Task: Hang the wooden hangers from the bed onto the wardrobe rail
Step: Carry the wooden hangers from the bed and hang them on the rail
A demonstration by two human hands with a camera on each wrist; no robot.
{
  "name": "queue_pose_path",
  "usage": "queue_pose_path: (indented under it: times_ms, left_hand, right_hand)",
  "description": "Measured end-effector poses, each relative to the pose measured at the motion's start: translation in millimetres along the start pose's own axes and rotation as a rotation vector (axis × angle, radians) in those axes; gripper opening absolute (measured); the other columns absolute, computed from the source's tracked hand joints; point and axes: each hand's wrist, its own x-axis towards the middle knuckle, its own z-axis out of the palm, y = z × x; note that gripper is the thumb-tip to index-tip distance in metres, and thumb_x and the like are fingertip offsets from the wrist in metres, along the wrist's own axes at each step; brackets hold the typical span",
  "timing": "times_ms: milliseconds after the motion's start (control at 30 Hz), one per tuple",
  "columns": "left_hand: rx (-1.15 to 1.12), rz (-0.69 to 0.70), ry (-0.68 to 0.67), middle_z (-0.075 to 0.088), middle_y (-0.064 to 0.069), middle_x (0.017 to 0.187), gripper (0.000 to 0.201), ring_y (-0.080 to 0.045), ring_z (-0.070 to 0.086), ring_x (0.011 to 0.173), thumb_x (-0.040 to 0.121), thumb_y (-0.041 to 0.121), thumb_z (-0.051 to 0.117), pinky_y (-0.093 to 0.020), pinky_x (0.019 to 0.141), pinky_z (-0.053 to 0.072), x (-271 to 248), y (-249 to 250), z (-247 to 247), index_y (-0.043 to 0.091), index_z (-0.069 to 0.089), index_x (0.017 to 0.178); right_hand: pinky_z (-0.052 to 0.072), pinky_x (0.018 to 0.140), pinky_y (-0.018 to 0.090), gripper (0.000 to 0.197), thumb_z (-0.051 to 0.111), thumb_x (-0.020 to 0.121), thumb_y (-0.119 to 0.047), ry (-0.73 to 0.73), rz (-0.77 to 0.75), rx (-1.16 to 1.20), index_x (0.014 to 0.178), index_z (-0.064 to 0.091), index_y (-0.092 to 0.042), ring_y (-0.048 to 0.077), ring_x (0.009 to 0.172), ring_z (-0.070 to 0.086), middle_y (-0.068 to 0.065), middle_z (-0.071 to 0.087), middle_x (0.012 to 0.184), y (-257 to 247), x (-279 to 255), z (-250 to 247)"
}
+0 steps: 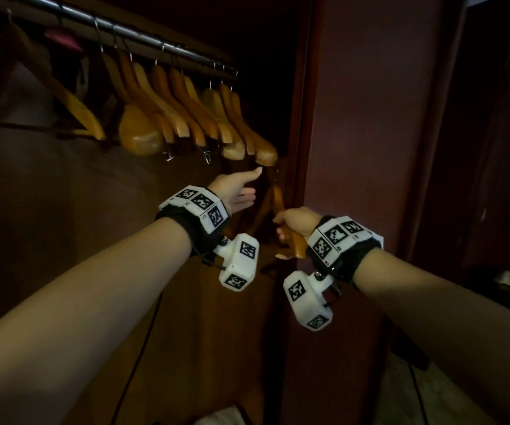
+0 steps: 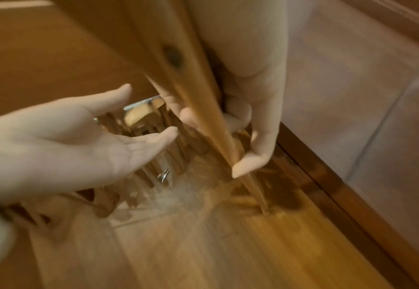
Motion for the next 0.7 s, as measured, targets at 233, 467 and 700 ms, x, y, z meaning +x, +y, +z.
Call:
queue_pose_path:
  times_ms: [233, 467, 700]
  left_hand:
    - [-0.256, -0.019, 0.007, 0.057, -0.018, 0.117, 0.053, -0.022, 0.063, 0.096, 0.085, 0.025, 0.068, -0.023, 0.072, 0.057, 40, 3, 35, 0.007, 0.047, 0.130]
    - [-0.382, 0.073, 0.110, 0.061, -0.012, 0.077, 0.018, -0.012, 0.065, 0.061, 0.087, 0.018, 0.066, -0.021, 0.069, 0.054, 76, 8, 49, 0.005, 0.057, 0.078]
    - [-0.441, 0.120, 0.112, 0.064, -0.004, 0.081, 0.011, -0.008, 0.063, 0.065, 0.083, 0.012, 0.069, -0.012, 0.053, 0.052, 84, 12, 32, 0.007, 0.060, 0.079]
  right_hand:
    - [0.051, 0.054, 0.036, 0.017, 0.050, 0.094, -0.015, 0.030, -0.121, -0.075, 0.078, 0.052, -0.007, 0.014, 0.049, 0.045, 0.004, 0.046, 0.059, -18, 23, -20]
    - [0.050, 0.040, 0.027, 0.014, 0.051, 0.093, -0.012, 0.019, -0.181, -0.110, 0.082, 0.051, -0.003, 0.020, 0.053, 0.053, 0.009, 0.052, 0.063, -33, 43, -28]
    - [0.053, 0.074, 0.049, 0.016, 0.053, 0.092, -0.011, 0.030, -0.240, -0.070, 0.077, 0.050, -0.005, 0.016, 0.051, 0.045, 0.007, 0.047, 0.061, -37, 67, -22]
